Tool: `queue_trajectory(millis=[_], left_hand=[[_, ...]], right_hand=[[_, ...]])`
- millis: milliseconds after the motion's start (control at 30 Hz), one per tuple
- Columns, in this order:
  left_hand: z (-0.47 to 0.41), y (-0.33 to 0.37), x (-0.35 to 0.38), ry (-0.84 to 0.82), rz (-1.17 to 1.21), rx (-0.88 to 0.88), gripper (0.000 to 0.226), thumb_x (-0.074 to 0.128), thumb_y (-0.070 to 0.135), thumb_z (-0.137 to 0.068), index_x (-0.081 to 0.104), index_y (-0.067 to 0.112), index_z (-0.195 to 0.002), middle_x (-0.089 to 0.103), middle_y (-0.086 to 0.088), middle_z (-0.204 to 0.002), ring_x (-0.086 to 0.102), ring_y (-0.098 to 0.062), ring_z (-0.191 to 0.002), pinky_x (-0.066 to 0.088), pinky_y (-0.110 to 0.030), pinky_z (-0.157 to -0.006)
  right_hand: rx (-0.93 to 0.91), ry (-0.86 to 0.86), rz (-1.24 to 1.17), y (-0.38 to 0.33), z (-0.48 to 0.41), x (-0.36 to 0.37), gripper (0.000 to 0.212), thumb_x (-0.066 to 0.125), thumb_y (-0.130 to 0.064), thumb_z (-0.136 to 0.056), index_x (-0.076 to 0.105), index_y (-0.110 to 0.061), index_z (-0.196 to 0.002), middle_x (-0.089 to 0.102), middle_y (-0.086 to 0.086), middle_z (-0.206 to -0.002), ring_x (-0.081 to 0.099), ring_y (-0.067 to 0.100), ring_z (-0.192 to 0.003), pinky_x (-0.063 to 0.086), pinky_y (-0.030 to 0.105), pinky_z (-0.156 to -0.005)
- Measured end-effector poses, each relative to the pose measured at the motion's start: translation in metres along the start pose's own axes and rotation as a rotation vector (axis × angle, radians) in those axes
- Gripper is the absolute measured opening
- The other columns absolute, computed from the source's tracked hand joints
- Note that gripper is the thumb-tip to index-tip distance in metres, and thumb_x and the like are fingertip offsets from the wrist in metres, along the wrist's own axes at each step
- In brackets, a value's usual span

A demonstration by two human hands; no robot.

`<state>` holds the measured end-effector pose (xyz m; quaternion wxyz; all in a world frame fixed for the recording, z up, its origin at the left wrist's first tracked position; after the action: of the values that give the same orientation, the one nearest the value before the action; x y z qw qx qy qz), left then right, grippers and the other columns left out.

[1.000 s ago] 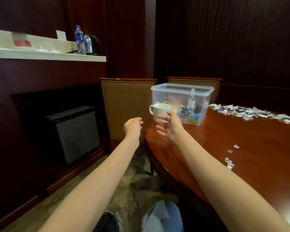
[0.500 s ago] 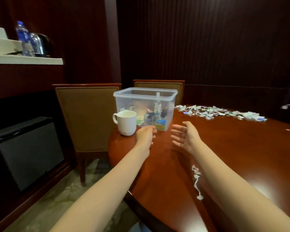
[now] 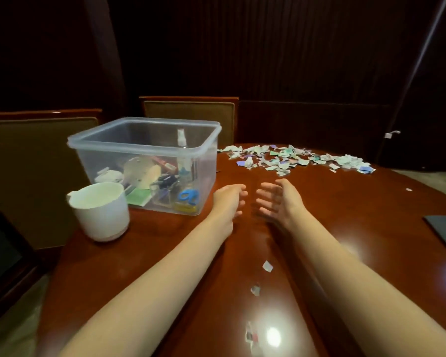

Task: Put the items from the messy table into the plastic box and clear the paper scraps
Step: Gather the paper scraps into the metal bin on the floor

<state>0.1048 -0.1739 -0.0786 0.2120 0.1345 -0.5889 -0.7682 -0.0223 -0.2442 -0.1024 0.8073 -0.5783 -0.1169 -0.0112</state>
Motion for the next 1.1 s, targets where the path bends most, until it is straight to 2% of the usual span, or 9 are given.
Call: queue_trajectory(millis=[267, 467, 600, 767, 833, 900, 1000, 1033, 1100], left_hand=[[-0.03, 0.011, 0.039, 0.004, -0.071, -0.187, 0.019, 0.041, 0.011, -0.097, 0.058, 0.019, -0.099, 0.058, 0.001, -0.097, 0.053, -0.015, -0.092, 0.043, -0.022, -0.066], [-0.028, 0.054, 0.061, -0.004, -0.133, -0.245, 0.021, 0.039, 0.01, -0.098, 0.058, 0.02, -0.098, 0.057, 0.002, -0.094, 0.054, -0.016, -0.092, 0.046, -0.027, -0.077], [-0.022, 0.076, 0.089, -0.042, -0.137, -0.273, 0.026, 0.039, 0.01, -0.098, 0.061, 0.015, -0.11, 0.057, 0.001, -0.096, 0.053, -0.016, -0.092, 0.044, -0.026, -0.078], [-0.02, 0.081, 0.129, -0.049, -0.115, -0.304, 0.022, 0.046, 0.018, -0.097, 0.062, 0.011, -0.11, 0.059, 0.001, -0.096, 0.054, -0.015, -0.09, 0.045, -0.026, -0.076], [-0.023, 0.077, 0.146, -0.047, -0.11, -0.307, 0.021, 0.047, 0.019, -0.097, 0.062, 0.012, -0.111, 0.058, 0.001, -0.096, 0.054, -0.014, -0.091, 0.044, -0.025, -0.072], [-0.028, 0.074, 0.165, -0.054, -0.112, -0.294, 0.02, 0.047, 0.018, -0.097, 0.061, 0.014, -0.11, 0.058, 0.001, -0.095, 0.053, -0.015, -0.091, 0.043, -0.023, -0.068], [-0.039, 0.068, 0.19, -0.025, -0.132, -0.285, 0.017, 0.044, 0.016, -0.097, 0.059, 0.018, -0.104, 0.057, 0.004, -0.086, 0.052, -0.015, -0.09, 0.042, -0.021, -0.064], [-0.043, 0.066, 0.199, -0.015, -0.141, -0.284, 0.016, 0.043, 0.016, -0.097, 0.059, 0.02, -0.101, 0.056, 0.005, -0.083, 0.052, -0.015, -0.089, 0.042, -0.021, -0.064], [-0.051, 0.062, 0.224, -0.01, -0.158, -0.271, 0.015, 0.042, 0.015, -0.097, 0.056, 0.021, -0.096, 0.056, 0.004, -0.084, 0.052, -0.015, -0.089, 0.043, -0.024, -0.069]], right_hand=[[0.185, 0.085, -0.037, -0.007, -0.031, -0.029, 0.036, 0.028, -0.031, -0.099, 0.06, -0.015, -0.097, 0.063, 0.005, -0.104, 0.058, 0.022, -0.094, 0.043, 0.034, -0.087], [0.262, 0.128, -0.006, -0.041, -0.017, -0.033, 0.039, 0.028, -0.032, -0.099, 0.061, -0.017, -0.085, 0.064, 0.002, -0.091, 0.057, 0.016, -0.078, 0.041, 0.026, -0.062], [0.264, 0.17, 0.006, -0.063, -0.006, -0.049, 0.038, 0.028, -0.031, -0.099, 0.061, -0.016, -0.087, 0.064, 0.002, -0.086, 0.057, 0.015, -0.073, 0.044, 0.023, -0.06], [0.25, 0.258, 0.024, -0.083, -0.002, -0.099, 0.036, 0.029, -0.026, -0.098, 0.059, -0.014, -0.083, 0.06, 0.003, -0.08, 0.05, 0.015, -0.064, 0.04, 0.025, -0.058], [0.229, 0.352, 0.138, -0.09, -0.007, -0.133, 0.036, 0.032, -0.022, -0.097, 0.061, -0.015, -0.077, 0.063, 0.004, -0.087, 0.053, 0.019, -0.072, 0.042, 0.028, -0.065], [0.179, 0.414, 0.441, -0.102, -0.013, -0.172, 0.034, 0.035, -0.019, -0.096, 0.066, -0.015, -0.083, 0.063, 0.002, -0.104, 0.055, 0.024, -0.093, 0.042, 0.032, -0.082], [0.152, 0.394, 0.799, -0.115, -0.017, -0.219, 0.033, 0.032, -0.017, -0.097, 0.064, -0.015, -0.103, 0.06, 0.006, -0.106, 0.05, 0.025, -0.111, 0.037, 0.034, -0.102], [0.158, 0.398, 0.853, -0.117, -0.019, -0.237, 0.034, 0.032, -0.017, -0.097, 0.06, -0.014, -0.116, 0.058, 0.009, -0.119, 0.048, 0.028, -0.119, 0.035, 0.035, -0.105], [0.154, 0.438, 0.967, -0.125, -0.031, -0.272, 0.044, 0.032, -0.019, -0.097, 0.041, -0.011, -0.139, 0.038, 0.013, -0.145, 0.037, 0.031, -0.133, 0.03, 0.037, -0.108]])
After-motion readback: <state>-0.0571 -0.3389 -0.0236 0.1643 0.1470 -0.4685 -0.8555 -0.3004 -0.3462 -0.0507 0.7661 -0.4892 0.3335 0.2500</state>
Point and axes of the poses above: each hand's wrist, its own z-axis away from the middle knuckle, its own x-axis out of the palm, y = z × x, the point moved 10 cm from there along -z, towards the middle knuckle
